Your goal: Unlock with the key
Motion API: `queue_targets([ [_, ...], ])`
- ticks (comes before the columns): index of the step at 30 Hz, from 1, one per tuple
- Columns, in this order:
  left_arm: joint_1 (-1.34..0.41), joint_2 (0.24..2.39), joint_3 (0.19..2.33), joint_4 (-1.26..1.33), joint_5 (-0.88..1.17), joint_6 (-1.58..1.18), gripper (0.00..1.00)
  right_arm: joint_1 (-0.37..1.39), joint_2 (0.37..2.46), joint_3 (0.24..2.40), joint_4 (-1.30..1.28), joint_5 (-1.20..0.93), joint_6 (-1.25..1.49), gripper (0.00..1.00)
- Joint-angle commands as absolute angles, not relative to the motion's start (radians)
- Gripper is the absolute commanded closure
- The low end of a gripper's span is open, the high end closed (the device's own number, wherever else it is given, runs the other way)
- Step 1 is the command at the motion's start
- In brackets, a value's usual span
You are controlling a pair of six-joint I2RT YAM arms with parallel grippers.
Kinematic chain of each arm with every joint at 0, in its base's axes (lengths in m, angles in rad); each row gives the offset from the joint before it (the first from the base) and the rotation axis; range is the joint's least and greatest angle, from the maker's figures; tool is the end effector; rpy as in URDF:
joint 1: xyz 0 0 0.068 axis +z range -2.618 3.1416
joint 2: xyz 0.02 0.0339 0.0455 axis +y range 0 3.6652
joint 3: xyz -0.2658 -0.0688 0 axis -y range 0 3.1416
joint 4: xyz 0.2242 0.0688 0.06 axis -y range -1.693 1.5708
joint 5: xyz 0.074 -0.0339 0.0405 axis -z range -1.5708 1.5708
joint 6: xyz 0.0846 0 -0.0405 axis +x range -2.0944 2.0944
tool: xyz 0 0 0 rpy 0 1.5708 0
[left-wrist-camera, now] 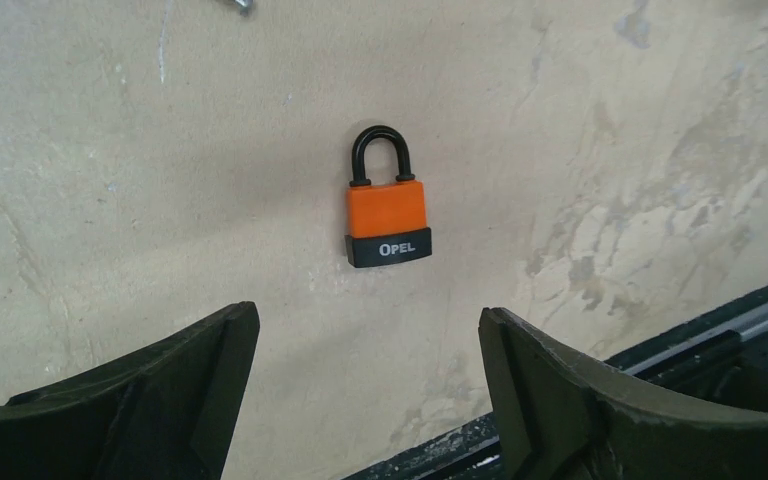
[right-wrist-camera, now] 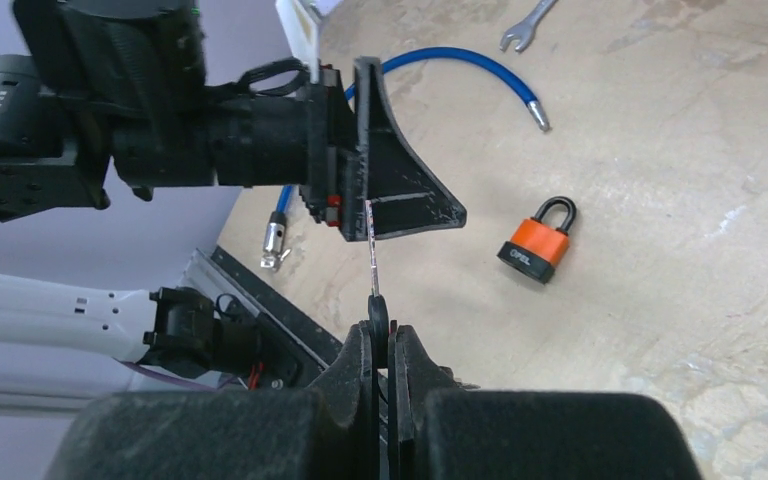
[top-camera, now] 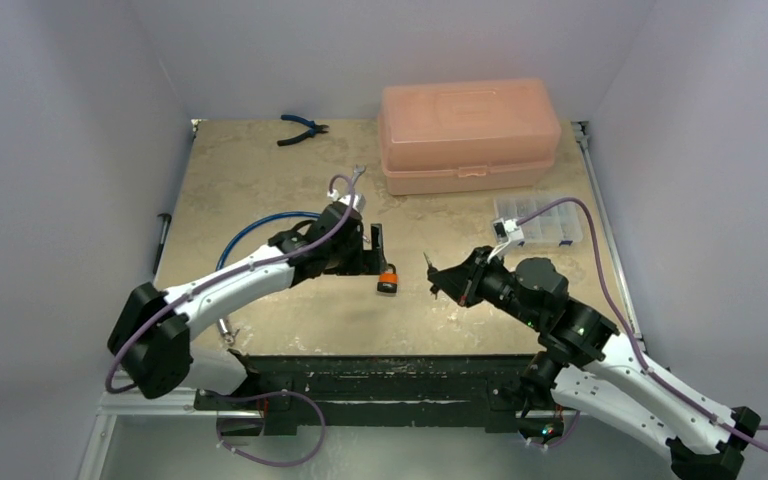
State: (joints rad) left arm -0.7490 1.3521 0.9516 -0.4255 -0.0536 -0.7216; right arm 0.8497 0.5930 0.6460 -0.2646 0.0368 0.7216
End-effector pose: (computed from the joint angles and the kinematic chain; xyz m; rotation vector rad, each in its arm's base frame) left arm 0.2225 -0.2007 0.2243 0.0080 2.4885 -0.6026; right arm 0.1181 0.1296 0.3005 -0.0944 1.9170 1.0718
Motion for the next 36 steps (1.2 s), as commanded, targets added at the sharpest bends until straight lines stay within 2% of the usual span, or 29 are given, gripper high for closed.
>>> queue_targets([
  [1, -0.788, 1.441, 1.040, -0.447, -0.112, -0.739, 0.15, 0.847, 0.565, 0.665, -0.319, 0.098, 0.730, 1.00],
  [14, -0.883, 1.711, 1.175, -0.512, -0.224, -0.795, 0.23, 0.847, 0.521, 0.667, -0.382, 0.131, 0.713, 1.00],
  [29, -0.902, 1.822, 1.243, -0.540, -0.262, -0.815, 0.34, 0.848, 0.501, 0.668, -0.407, 0.137, 0.696, 1.00],
  [36, -0.910, 1.863, 1.265, -0.552, -0.272, -0.820, 0.35, 0.847, 0.492, 0.657, -0.415, 0.137, 0.696, 1.00],
])
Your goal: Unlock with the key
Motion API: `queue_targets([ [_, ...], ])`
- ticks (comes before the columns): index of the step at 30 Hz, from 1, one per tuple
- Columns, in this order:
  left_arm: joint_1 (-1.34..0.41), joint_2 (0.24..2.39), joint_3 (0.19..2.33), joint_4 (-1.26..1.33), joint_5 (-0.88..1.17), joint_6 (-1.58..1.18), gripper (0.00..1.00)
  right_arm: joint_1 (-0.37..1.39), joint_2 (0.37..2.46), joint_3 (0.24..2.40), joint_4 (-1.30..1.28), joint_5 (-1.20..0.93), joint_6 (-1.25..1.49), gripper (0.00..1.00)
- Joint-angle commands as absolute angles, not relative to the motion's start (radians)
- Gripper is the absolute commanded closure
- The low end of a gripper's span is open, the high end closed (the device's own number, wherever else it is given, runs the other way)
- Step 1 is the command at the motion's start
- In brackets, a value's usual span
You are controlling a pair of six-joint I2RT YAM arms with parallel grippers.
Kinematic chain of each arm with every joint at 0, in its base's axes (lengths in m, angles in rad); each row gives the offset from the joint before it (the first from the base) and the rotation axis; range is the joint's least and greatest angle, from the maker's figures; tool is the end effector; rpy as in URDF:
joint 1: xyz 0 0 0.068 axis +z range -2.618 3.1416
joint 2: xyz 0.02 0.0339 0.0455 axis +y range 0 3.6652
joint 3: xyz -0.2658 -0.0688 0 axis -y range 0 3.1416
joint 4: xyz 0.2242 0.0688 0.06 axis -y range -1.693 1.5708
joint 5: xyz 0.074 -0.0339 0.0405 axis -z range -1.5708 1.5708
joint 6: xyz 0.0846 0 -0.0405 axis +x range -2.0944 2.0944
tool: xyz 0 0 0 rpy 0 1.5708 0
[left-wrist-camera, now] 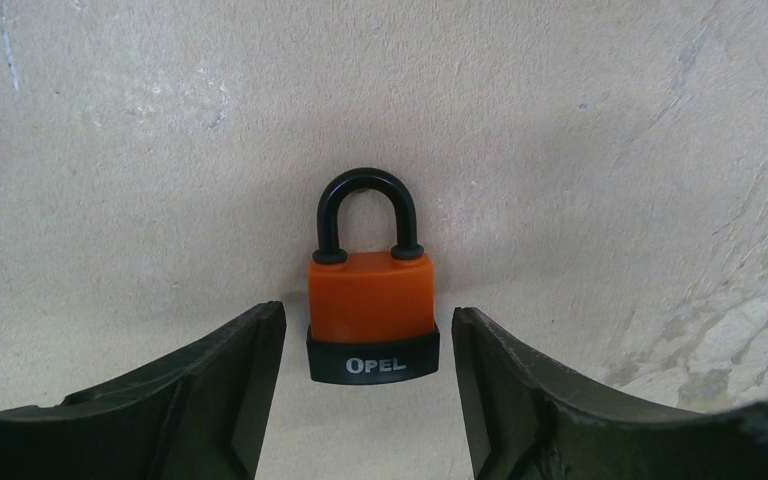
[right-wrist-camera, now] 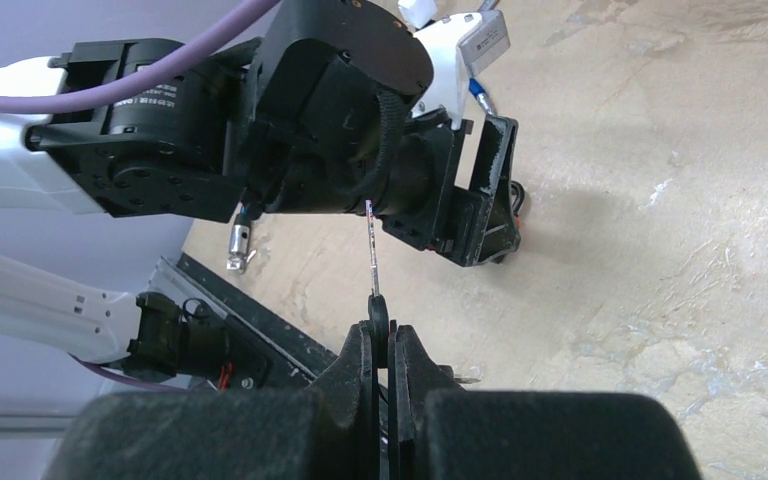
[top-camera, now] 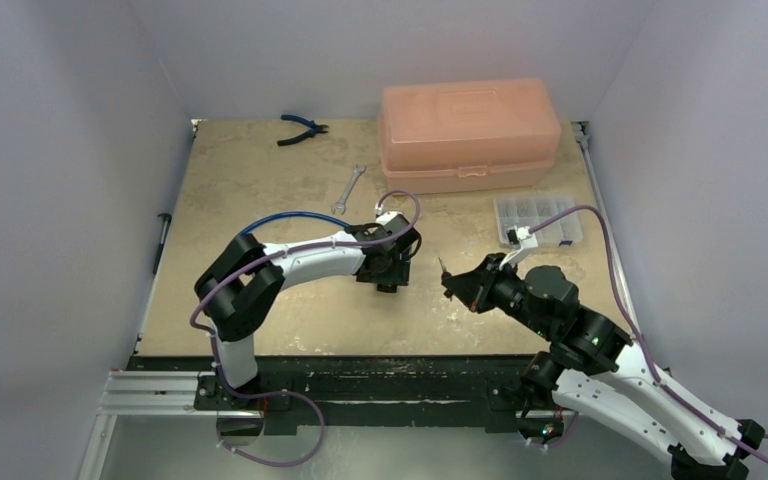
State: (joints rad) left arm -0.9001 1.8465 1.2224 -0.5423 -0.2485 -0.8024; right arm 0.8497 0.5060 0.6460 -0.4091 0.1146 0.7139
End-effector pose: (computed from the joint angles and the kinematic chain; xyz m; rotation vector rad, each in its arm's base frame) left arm 0.2467 -0.2775 0.1435 0.0624 2.6849 -0.1930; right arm 0.1086 0.1089 0.2910 -0.0474 1.9552 0.9688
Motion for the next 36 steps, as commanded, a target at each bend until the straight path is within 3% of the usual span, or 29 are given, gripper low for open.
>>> queue_targets([
  [1, -0.912, 1.867, 1.265, -0.552, -0.273, -0.823, 0.35, 0.847, 0.490, 0.657, -0.415, 0.138, 0.696, 1.00],
  [14, -0.937, 1.915, 1.250, -0.516, -0.284, -0.861, 0.56, 0.847, 0.481, 0.657, -0.431, 0.144, 0.692, 1.00],
  [17, -0.937, 1.918, 1.248, -0.513, -0.288, -0.865, 0.70, 0.847, 0.475, 0.657, -0.440, 0.148, 0.692, 1.00],
  [21, -0.937, 1.876, 1.210, -0.453, -0.272, -0.878, 1.00, 0.847, 0.466, 0.657, -0.446, 0.158, 0.697, 1.00],
  [36, -0.922, 1.624, 1.106, -0.225, -0.211, -1.031, 1.00, 0.847, 0.444, 0.645, -0.482, 0.236, 0.753, 1.00],
])
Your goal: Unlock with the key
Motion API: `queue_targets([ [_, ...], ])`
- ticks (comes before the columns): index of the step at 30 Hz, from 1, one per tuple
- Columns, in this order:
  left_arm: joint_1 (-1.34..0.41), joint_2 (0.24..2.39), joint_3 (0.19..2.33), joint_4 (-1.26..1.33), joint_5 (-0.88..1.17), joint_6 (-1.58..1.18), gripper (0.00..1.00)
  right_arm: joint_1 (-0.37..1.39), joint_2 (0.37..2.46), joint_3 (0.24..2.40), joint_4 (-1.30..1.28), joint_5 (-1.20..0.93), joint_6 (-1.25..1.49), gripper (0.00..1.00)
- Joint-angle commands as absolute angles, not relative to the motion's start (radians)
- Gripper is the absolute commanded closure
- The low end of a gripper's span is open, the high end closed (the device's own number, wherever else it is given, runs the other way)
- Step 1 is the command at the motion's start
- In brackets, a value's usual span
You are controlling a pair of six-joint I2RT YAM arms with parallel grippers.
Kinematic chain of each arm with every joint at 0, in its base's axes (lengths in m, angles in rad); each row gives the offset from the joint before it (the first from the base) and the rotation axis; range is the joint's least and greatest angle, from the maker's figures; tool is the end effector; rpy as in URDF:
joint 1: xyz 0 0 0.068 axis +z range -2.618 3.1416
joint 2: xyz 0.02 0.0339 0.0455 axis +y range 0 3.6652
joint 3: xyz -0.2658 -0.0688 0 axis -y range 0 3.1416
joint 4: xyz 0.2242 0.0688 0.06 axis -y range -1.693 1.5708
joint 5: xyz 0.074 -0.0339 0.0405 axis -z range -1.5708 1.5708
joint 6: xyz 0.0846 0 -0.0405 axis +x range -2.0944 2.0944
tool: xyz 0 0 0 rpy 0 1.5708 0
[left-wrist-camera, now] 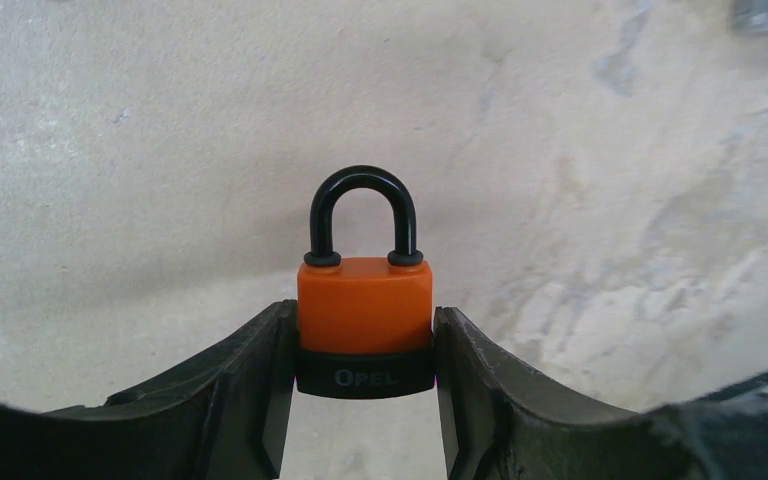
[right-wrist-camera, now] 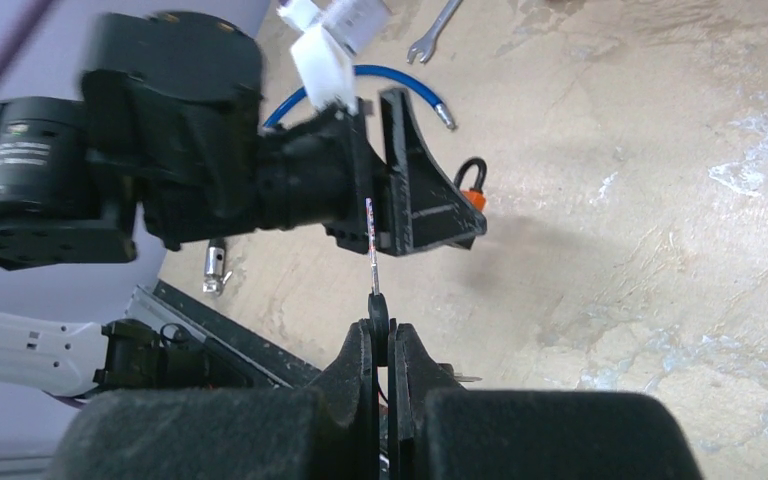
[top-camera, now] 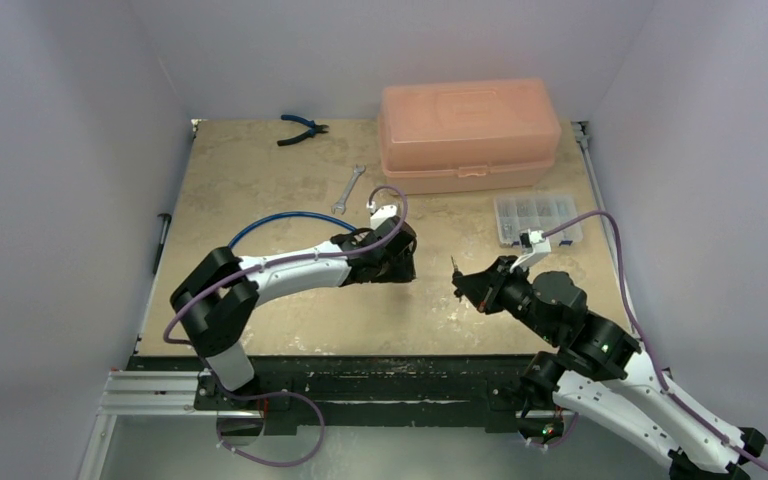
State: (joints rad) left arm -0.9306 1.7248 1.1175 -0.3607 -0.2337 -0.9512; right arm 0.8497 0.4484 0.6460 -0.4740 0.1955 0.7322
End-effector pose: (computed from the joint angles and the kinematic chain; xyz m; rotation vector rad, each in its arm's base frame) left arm 0.2354 -0.2832 0.1687 -0.1200 2.5631 -0.4668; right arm 0.1045 0.0940 0.2887 0.0296 1.9445 0.9085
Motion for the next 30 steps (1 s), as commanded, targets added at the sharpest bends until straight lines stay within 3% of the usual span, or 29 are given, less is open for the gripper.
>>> queue_targets([
  [1, -0.917, 1.611, 1.097, -0.209, -0.204, -1.045, 1.00, 0.847, 0.446, 0.644, -0.484, 0.236, 0.754, 1.00],
  [14, -0.853, 1.480, 1.033, -0.096, -0.138, -1.243, 1.00, 0.847, 0.541, 0.618, -0.439, 0.218, 0.783, 1.00],
  [30, -0.797, 1.402, 0.922, 0.037, -0.085, -1.446, 1.00, 0.848, 0.816, 0.633, -0.242, 0.135, 0.780, 1.00],
])
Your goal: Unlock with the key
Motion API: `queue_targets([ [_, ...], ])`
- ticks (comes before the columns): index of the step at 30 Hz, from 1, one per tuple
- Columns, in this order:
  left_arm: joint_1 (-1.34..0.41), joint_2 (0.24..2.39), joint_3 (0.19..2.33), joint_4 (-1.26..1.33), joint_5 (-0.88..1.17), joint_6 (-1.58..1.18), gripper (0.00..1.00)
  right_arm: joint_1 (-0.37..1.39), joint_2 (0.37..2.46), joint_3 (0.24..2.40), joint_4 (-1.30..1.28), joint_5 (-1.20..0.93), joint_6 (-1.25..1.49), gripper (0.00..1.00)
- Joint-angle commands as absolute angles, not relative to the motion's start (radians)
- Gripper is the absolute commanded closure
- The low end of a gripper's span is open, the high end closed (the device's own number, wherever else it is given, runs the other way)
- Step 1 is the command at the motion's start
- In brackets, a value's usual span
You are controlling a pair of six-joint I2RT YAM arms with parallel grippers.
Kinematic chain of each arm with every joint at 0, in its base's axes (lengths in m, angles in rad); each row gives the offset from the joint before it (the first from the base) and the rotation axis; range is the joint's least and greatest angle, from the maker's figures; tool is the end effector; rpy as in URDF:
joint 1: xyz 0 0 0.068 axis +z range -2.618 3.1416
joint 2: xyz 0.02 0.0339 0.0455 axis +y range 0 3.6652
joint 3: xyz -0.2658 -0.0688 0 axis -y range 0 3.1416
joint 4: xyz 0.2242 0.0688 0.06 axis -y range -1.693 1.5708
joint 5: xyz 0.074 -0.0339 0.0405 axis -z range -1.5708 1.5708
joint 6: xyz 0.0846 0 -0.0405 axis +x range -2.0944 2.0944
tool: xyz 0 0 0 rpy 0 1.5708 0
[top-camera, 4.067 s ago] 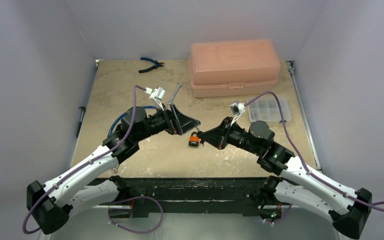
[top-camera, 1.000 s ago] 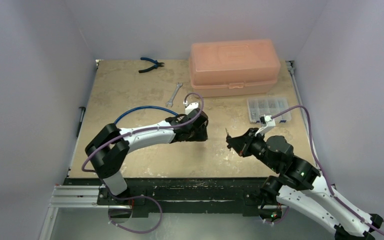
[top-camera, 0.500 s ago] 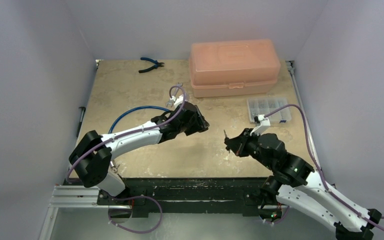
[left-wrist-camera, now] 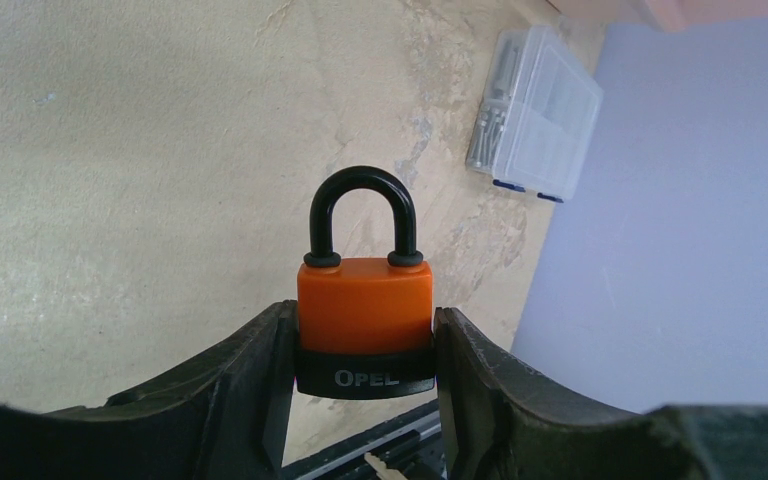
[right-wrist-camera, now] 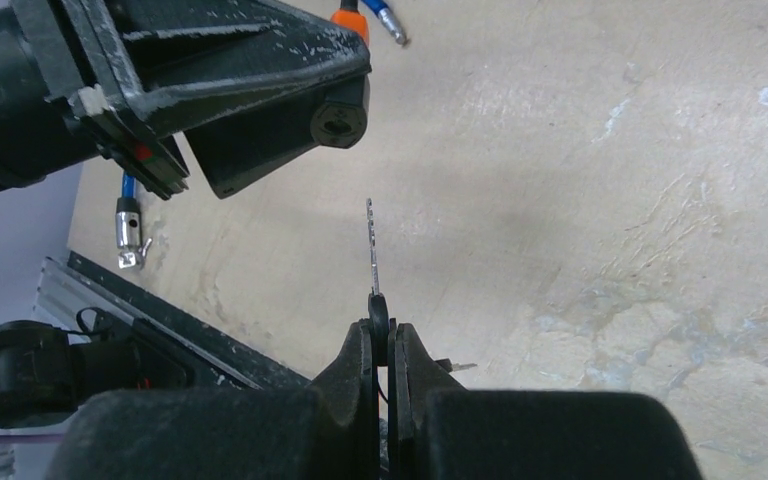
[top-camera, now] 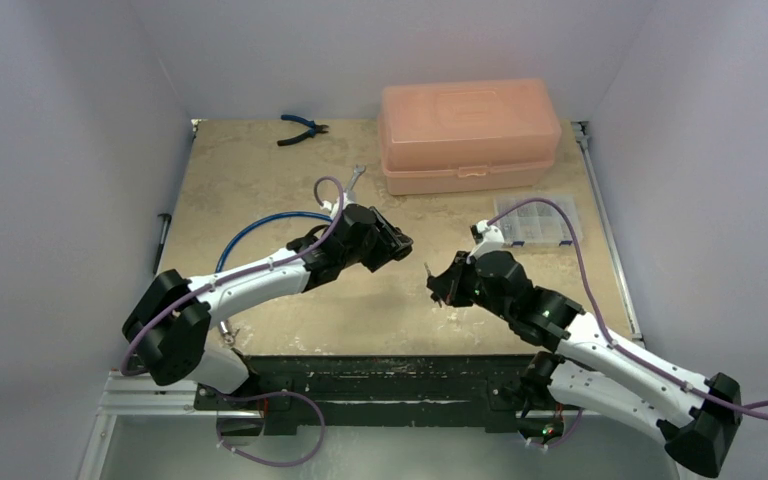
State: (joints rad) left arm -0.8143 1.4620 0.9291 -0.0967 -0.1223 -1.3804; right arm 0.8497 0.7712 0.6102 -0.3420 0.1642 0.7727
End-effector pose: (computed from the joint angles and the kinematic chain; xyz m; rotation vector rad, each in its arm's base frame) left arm 0.2425 -0.2419 0.2225 -0.7471 2.2990 -1.0265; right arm 0.1413 0.1398 0.2461 0.0220 2.1724 0.8072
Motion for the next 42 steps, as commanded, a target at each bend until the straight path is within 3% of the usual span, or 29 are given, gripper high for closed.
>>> queue_targets([
  [1, -0.793, 1.397, 0.919, 0.040, -0.080, -1.449, 1.00, 0.848, 0.829, 0.638, -0.237, 0.132, 0.779, 1.00],
  [42, -0.749, 1.328, 0.874, 0.103, 0.024, -1.473, 1.00, 0.848, 1.014, 0.779, -0.165, 0.112, 0.742, 1.00],
])
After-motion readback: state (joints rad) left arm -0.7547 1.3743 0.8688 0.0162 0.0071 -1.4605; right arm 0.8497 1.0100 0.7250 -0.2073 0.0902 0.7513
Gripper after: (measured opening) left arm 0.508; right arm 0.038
